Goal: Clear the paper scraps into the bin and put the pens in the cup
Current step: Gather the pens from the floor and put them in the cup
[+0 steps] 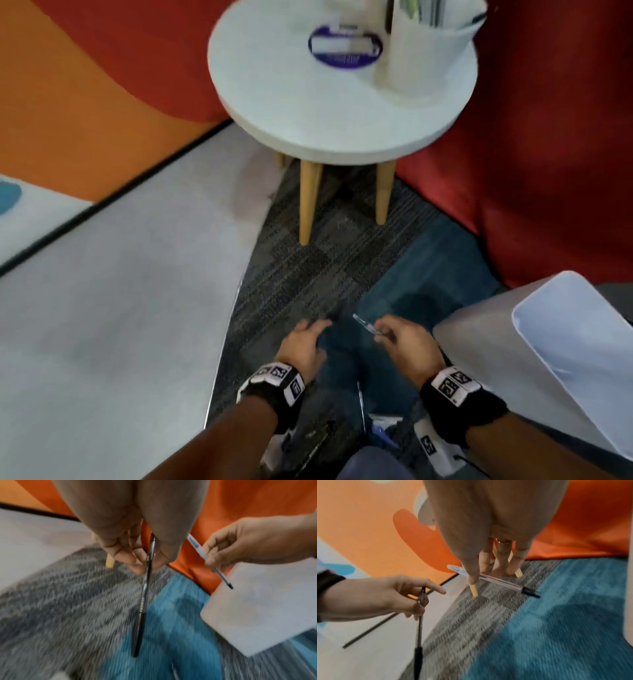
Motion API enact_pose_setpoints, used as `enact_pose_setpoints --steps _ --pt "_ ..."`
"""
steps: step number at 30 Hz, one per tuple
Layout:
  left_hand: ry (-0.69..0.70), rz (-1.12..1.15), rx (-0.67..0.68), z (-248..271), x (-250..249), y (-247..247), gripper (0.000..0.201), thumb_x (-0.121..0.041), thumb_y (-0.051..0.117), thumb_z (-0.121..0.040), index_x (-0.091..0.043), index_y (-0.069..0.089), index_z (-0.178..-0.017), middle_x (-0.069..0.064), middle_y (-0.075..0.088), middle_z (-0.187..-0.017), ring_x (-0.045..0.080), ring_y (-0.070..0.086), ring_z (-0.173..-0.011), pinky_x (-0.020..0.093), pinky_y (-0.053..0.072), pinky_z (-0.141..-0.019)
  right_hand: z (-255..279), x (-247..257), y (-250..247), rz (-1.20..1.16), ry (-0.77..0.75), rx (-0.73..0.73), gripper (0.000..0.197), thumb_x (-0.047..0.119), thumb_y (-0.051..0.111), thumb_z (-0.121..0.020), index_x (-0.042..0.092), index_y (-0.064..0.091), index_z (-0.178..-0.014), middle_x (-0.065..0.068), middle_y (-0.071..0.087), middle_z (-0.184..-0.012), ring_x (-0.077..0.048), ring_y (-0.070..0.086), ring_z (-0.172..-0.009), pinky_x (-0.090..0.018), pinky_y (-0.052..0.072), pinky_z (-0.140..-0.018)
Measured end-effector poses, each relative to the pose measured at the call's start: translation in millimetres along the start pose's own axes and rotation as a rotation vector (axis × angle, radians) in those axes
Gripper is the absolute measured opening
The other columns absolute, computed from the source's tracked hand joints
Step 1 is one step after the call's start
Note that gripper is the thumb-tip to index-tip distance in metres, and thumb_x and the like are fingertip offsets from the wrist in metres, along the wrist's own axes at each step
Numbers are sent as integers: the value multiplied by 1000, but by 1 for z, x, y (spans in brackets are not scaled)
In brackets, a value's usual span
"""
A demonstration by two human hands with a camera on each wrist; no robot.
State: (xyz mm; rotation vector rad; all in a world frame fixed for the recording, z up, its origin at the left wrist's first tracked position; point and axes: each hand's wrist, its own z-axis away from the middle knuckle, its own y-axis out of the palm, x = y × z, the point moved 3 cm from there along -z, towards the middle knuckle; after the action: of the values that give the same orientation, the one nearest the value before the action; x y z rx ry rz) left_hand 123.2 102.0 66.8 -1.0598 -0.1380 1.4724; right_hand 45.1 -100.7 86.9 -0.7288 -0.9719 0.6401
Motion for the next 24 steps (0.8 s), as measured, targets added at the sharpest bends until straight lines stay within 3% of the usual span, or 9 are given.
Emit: enact_pose_setpoints --steps 4,7,9,12,14,16,18,21,24 --pt "91 20 -179 13 -43 -82 12 -17 62 -76 -26 57 -82 -6 54 -83 19 61 -84 32 50 -83 -4 37 -56 -145 -10 -95 34 22 65 -90 34 57 -120 15 67 -90 -10 65 -88 -34 53 -82" --pt "102 37 -282 24 -79 -142 17 -28 70 -81 -27 54 -74 -9 56 -79 14 58 -79 24 41 -69 -11 71 -108 -246 -130 -227 52 13 65 -90 39 48 -131 18 64 -87 -3 63 -84 -34 54 -82" --pt "109 95 -388 31 -98 -175 27 -35 71 -82 -26 49 -69 -9 59 -73 12 54 -71 25 37 -62 -19 93 -147 -320 -188 -340 64 10 64 -90 45 38 -138 21 62 -94 2 63 -85 -26 53 -83" --pt "186 225 -536 41 -117 -208 21 -27 64 -89 -21 49 -76 -8 53 -62 11 49 -59 21 35 -54 -32 124 -215 -447 -265 -570 78 7 64 -88 45 26 -145 15 63 -104 3 64 -87 -16 51 -80" --pt "265 283 -593 46 -126 -221 9 -21 49 -97 -25 51 -89 -10 55 -71 11 52 -68 20 40 -62 -45 141 -259 -496 -318 -711 82 4 65 -87 42 24 -147 10 62 -104 0 65 -84 -11 49 -73" --pt "313 283 -651 51 -132 -229 19 -26 38 -101 -31 54 -109 -14 62 -98 9 56 -92 27 46 -82 -55 158 -301 -507 -379 -819 80 3 64 -87 38 26 -148 8 61 -108 -1 64 -85 -8 48 -70" --pt "357 311 -695 51 -138 -235 27 -30 34 -101 -31 53 -120 -16 58 -112 6 53 -106 29 43 -92 -69 171 -334 -487 -417 -897 72 4 64 -87 35 32 -144 3 62 -110 -7 64 -85 -18 53 -74" --pt "420 361 -727 40 -158 -244 24 -39 36 -99 -35 53 -114 -13 60 -109 9 55 -105 34 45 -91 -96 184 -366 -433 -431 -960 58 7 60 -90 31 39 -138 -1 65 -102 -17 64 -84 -38 55 -78" --pt "419 385 -775 27 -185 -262 15 -40 34 -99 -37 49 -98 -8 58 -93 15 56 -93 41 46 -85 -121 193 -383 -263 -391 -927 48 9 54 -94 28 40 -137 -5 67 -96 -27 64 -86 -43 53 -74"
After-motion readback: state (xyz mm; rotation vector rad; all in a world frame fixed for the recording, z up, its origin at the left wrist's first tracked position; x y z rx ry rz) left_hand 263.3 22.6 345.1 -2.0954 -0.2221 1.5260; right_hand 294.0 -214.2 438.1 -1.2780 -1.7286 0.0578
